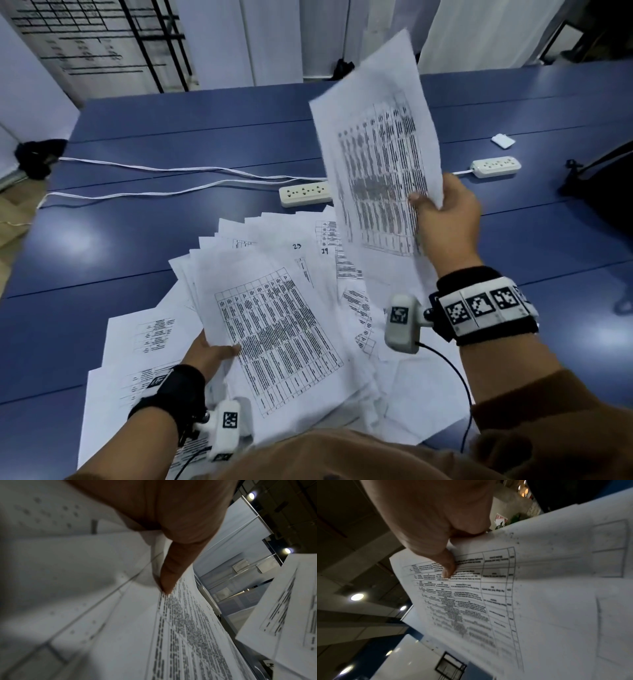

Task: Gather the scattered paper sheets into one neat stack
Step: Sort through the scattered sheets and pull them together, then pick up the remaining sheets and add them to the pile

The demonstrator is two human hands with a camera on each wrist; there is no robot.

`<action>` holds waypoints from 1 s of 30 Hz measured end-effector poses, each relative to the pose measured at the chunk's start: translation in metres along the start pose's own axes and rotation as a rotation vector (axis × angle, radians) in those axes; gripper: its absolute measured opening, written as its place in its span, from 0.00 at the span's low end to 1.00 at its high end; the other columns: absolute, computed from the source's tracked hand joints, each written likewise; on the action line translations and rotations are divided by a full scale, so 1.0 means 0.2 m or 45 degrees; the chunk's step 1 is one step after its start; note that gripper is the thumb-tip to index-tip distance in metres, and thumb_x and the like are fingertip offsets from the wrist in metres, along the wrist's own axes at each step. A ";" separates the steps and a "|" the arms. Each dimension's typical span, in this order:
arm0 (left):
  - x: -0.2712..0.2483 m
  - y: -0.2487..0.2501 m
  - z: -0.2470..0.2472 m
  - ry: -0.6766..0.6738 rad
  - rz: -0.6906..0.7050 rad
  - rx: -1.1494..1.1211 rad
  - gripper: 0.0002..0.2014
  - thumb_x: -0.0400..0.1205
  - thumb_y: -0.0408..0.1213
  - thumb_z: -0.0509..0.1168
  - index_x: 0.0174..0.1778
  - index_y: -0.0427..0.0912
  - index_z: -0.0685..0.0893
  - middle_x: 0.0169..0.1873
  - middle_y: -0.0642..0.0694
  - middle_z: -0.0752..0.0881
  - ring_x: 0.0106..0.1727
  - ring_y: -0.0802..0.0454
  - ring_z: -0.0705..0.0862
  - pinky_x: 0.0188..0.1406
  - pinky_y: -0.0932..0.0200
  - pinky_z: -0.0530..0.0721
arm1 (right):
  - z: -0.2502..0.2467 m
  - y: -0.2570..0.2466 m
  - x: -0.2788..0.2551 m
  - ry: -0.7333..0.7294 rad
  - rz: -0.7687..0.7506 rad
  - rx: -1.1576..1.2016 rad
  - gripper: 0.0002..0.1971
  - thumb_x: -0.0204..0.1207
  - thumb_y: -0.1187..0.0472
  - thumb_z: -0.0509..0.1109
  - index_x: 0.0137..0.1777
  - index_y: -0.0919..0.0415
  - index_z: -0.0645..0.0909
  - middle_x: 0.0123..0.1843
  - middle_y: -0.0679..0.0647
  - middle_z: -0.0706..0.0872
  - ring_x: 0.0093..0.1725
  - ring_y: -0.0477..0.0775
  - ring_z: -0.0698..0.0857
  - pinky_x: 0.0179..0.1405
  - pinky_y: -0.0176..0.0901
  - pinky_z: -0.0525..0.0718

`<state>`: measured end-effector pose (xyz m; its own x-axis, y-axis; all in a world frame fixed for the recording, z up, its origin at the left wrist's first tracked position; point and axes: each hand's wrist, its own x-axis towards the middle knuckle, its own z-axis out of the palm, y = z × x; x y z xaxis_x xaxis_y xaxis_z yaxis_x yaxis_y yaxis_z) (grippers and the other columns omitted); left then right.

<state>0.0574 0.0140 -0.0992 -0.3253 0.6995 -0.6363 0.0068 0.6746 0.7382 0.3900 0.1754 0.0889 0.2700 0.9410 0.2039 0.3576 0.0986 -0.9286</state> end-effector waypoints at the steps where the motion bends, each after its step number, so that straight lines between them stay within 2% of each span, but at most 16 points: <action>1: 0.00 0.01 0.00 -0.005 -0.012 -0.001 0.30 0.73 0.23 0.74 0.71 0.32 0.73 0.59 0.34 0.83 0.59 0.37 0.81 0.64 0.44 0.76 | 0.02 -0.03 0.00 -0.010 0.012 0.083 0.11 0.72 0.65 0.73 0.45 0.45 0.84 0.45 0.45 0.92 0.48 0.50 0.91 0.53 0.51 0.89; 3: 0.00 0.01 -0.01 -0.018 -0.023 -0.017 0.29 0.73 0.21 0.73 0.71 0.32 0.73 0.59 0.34 0.83 0.57 0.37 0.81 0.63 0.44 0.76 | 0.07 -0.09 -0.03 -0.048 0.019 0.128 0.14 0.72 0.69 0.73 0.43 0.45 0.84 0.44 0.44 0.91 0.46 0.44 0.90 0.52 0.45 0.89; 5: -0.01 0.02 -0.01 -0.023 -0.027 -0.019 0.29 0.74 0.20 0.72 0.71 0.32 0.73 0.60 0.34 0.83 0.58 0.37 0.81 0.64 0.45 0.76 | 0.10 -0.11 -0.06 -0.104 0.031 0.161 0.17 0.72 0.73 0.73 0.46 0.47 0.84 0.45 0.42 0.91 0.46 0.41 0.90 0.51 0.38 0.87; 9: -0.05 0.03 -0.01 -0.021 -0.034 -0.049 0.29 0.77 0.23 0.70 0.75 0.33 0.70 0.66 0.32 0.81 0.63 0.36 0.80 0.71 0.41 0.74 | 0.14 -0.15 -0.09 -0.174 0.039 0.245 0.17 0.72 0.74 0.74 0.47 0.48 0.84 0.48 0.46 0.91 0.50 0.49 0.91 0.54 0.43 0.88; 10: -0.06 0.05 0.00 -0.021 -0.032 -0.062 0.29 0.78 0.29 0.71 0.75 0.34 0.70 0.68 0.33 0.80 0.65 0.37 0.80 0.71 0.43 0.73 | 0.15 -0.14 -0.09 -0.194 0.047 0.235 0.16 0.72 0.74 0.75 0.46 0.48 0.83 0.47 0.46 0.91 0.49 0.50 0.91 0.53 0.43 0.88; 12: -0.08 0.08 0.00 -0.030 -0.032 -0.141 0.32 0.81 0.48 0.67 0.78 0.37 0.67 0.74 0.38 0.75 0.72 0.42 0.76 0.75 0.49 0.68 | 0.18 -0.11 -0.08 -0.277 0.098 0.144 0.15 0.71 0.73 0.76 0.46 0.50 0.82 0.44 0.47 0.90 0.46 0.52 0.89 0.47 0.43 0.88; 14: -0.10 0.13 0.02 -0.114 -0.118 -0.287 0.33 0.85 0.59 0.51 0.83 0.45 0.59 0.82 0.46 0.63 0.82 0.48 0.62 0.80 0.52 0.56 | 0.23 -0.04 -0.12 -0.404 0.159 -0.007 0.14 0.71 0.71 0.77 0.51 0.55 0.84 0.46 0.51 0.89 0.47 0.54 0.88 0.46 0.42 0.86; 16: -0.11 0.15 0.02 -0.091 -0.198 -0.348 0.37 0.81 0.67 0.44 0.84 0.52 0.55 0.84 0.48 0.55 0.84 0.47 0.55 0.81 0.46 0.51 | 0.29 0.09 -0.18 -0.534 0.246 -0.201 0.16 0.70 0.68 0.78 0.57 0.61 0.84 0.48 0.53 0.88 0.48 0.54 0.87 0.47 0.42 0.84; 18: -0.10 0.14 0.01 -0.019 -0.242 -0.342 0.46 0.72 0.77 0.47 0.84 0.56 0.55 0.84 0.46 0.56 0.84 0.42 0.56 0.81 0.39 0.54 | 0.36 0.22 -0.27 -0.625 0.317 -0.362 0.17 0.71 0.67 0.78 0.60 0.64 0.84 0.50 0.55 0.87 0.48 0.54 0.86 0.46 0.39 0.79; 20: -0.11 0.14 0.01 -0.070 -0.232 -0.344 0.52 0.65 0.81 0.54 0.83 0.57 0.57 0.83 0.46 0.58 0.83 0.42 0.59 0.80 0.39 0.56 | 0.42 0.31 -0.37 -0.701 0.375 -0.429 0.19 0.75 0.67 0.75 0.66 0.65 0.80 0.56 0.58 0.87 0.54 0.58 0.86 0.48 0.39 0.79; 21: -0.12 0.15 0.02 -0.089 -0.189 -0.335 0.48 0.69 0.77 0.57 0.82 0.56 0.60 0.82 0.47 0.61 0.82 0.44 0.61 0.79 0.41 0.57 | 0.44 0.36 -0.42 -0.758 0.399 -0.453 0.20 0.78 0.67 0.72 0.69 0.65 0.77 0.62 0.59 0.85 0.57 0.59 0.84 0.50 0.38 0.78; 22: -0.12 0.14 0.03 -0.114 -0.139 -0.300 0.39 0.75 0.68 0.62 0.80 0.54 0.65 0.80 0.47 0.65 0.80 0.48 0.64 0.77 0.44 0.60 | 0.46 0.40 -0.46 -0.846 0.425 -0.499 0.22 0.80 0.67 0.68 0.73 0.66 0.73 0.67 0.59 0.81 0.61 0.59 0.83 0.53 0.38 0.77; 24: -0.14 0.14 0.07 -0.111 0.011 -0.139 0.22 0.79 0.44 0.70 0.68 0.52 0.74 0.70 0.43 0.78 0.73 0.48 0.73 0.69 0.51 0.68 | 0.49 0.48 -0.52 -1.041 0.446 -0.597 0.26 0.82 0.66 0.66 0.79 0.66 0.65 0.73 0.59 0.75 0.70 0.61 0.78 0.63 0.41 0.75; 26: -0.12 0.11 0.08 -0.086 0.104 -0.052 0.25 0.76 0.30 0.73 0.65 0.47 0.73 0.59 0.41 0.82 0.67 0.41 0.79 0.60 0.55 0.74 | 0.50 0.56 -0.54 -1.121 0.438 -0.619 0.27 0.81 0.64 0.68 0.78 0.66 0.66 0.74 0.61 0.76 0.72 0.62 0.77 0.70 0.48 0.76; 28: -0.13 0.11 0.08 -0.052 0.109 -0.033 0.29 0.76 0.26 0.73 0.71 0.42 0.71 0.57 0.41 0.82 0.62 0.41 0.81 0.59 0.55 0.75 | 0.48 0.60 -0.53 -1.026 0.493 -0.530 0.24 0.78 0.64 0.72 0.73 0.65 0.71 0.66 0.61 0.80 0.65 0.59 0.80 0.66 0.48 0.79; 30: -0.13 0.14 0.07 -0.022 0.116 -0.036 0.30 0.77 0.26 0.71 0.75 0.40 0.69 0.59 0.40 0.81 0.62 0.41 0.79 0.61 0.53 0.74 | 0.41 0.64 -0.49 -0.834 0.551 -0.470 0.29 0.73 0.61 0.78 0.72 0.63 0.72 0.64 0.60 0.78 0.60 0.56 0.80 0.63 0.49 0.80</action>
<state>0.0800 0.0187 -0.0657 -0.3080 0.7620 -0.5696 0.0093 0.6011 0.7991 0.3351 0.1223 -0.0753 -0.0794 0.8794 -0.4695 0.6402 -0.3160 -0.7002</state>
